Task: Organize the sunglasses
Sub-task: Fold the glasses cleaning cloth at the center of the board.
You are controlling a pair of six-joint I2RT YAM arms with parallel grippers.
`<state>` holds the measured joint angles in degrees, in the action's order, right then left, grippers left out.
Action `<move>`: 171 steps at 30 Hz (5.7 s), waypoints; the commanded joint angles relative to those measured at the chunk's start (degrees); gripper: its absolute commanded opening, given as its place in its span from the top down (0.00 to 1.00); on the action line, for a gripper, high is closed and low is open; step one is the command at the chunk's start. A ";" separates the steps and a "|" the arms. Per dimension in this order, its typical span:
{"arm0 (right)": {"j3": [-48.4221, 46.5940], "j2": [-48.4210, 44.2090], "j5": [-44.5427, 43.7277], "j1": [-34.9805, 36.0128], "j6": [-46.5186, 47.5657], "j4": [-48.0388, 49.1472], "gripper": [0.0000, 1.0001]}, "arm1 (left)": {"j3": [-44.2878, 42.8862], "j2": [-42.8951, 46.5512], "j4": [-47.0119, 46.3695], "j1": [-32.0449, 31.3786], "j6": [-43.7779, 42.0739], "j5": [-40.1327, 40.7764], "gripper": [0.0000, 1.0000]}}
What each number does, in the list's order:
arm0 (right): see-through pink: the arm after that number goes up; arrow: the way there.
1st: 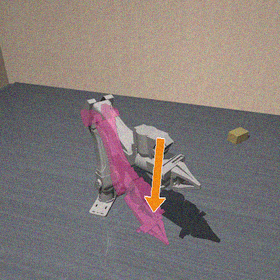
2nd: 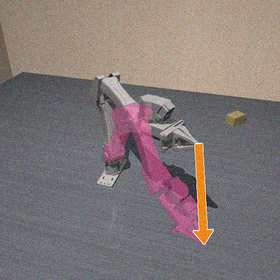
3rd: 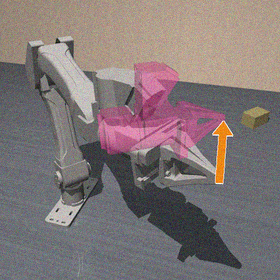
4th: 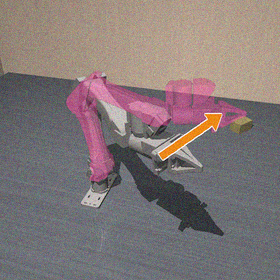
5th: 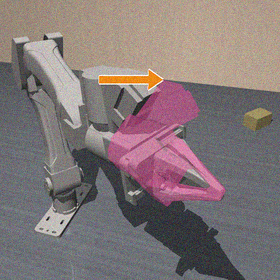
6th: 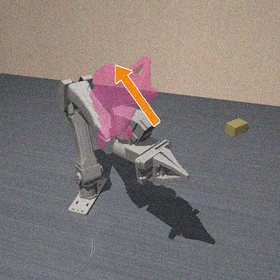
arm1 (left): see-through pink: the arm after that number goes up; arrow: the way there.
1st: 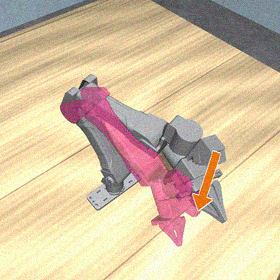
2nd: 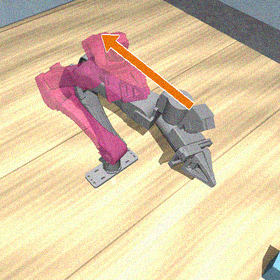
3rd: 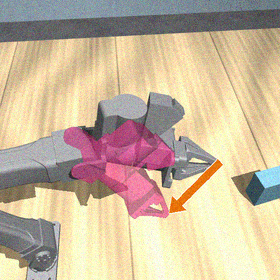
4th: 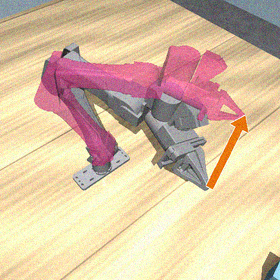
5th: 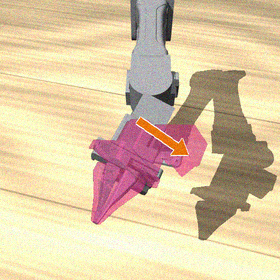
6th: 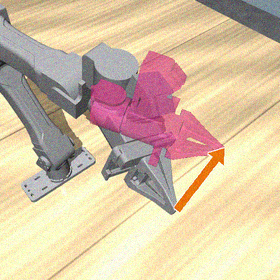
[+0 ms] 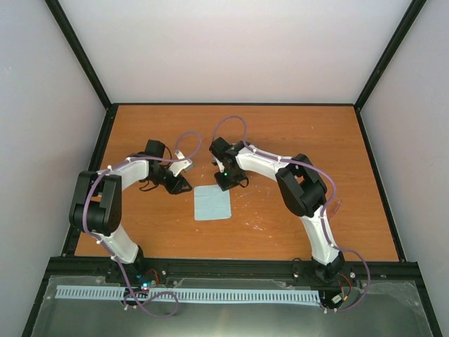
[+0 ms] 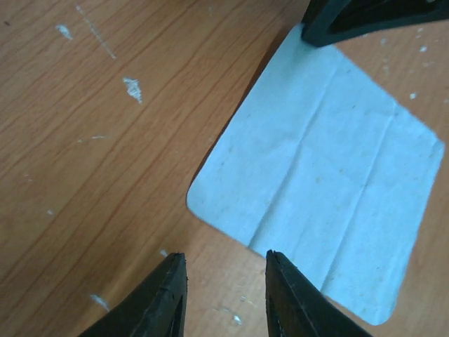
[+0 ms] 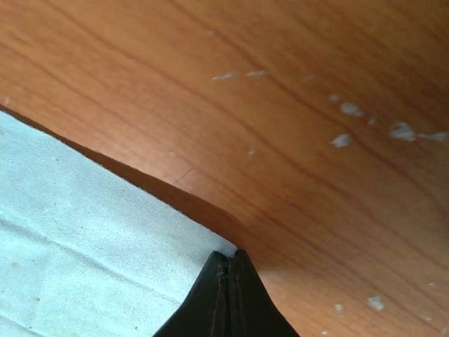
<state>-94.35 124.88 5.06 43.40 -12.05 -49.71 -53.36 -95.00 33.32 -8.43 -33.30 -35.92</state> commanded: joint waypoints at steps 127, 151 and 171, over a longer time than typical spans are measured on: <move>30.86 -19.94 5.02 1.33 -4.99 26.34 0.97 | 8.17 3.86 -15.64 -12.27 3.51 6.30 0.99; 35.58 -22.15 11.38 2.04 -3.59 27.42 0.94 | 12.43 6.73 -14.57 -12.54 1.57 6.17 0.85; 40.12 -31.60 1.54 -0.79 -8.78 27.17 0.67 | 10.36 7.13 -17.38 -11.44 7.78 3.82 0.60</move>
<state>-52.93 90.11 11.55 44.40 -17.89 -22.33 -40.14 -83.20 17.39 -20.36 -26.44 -31.14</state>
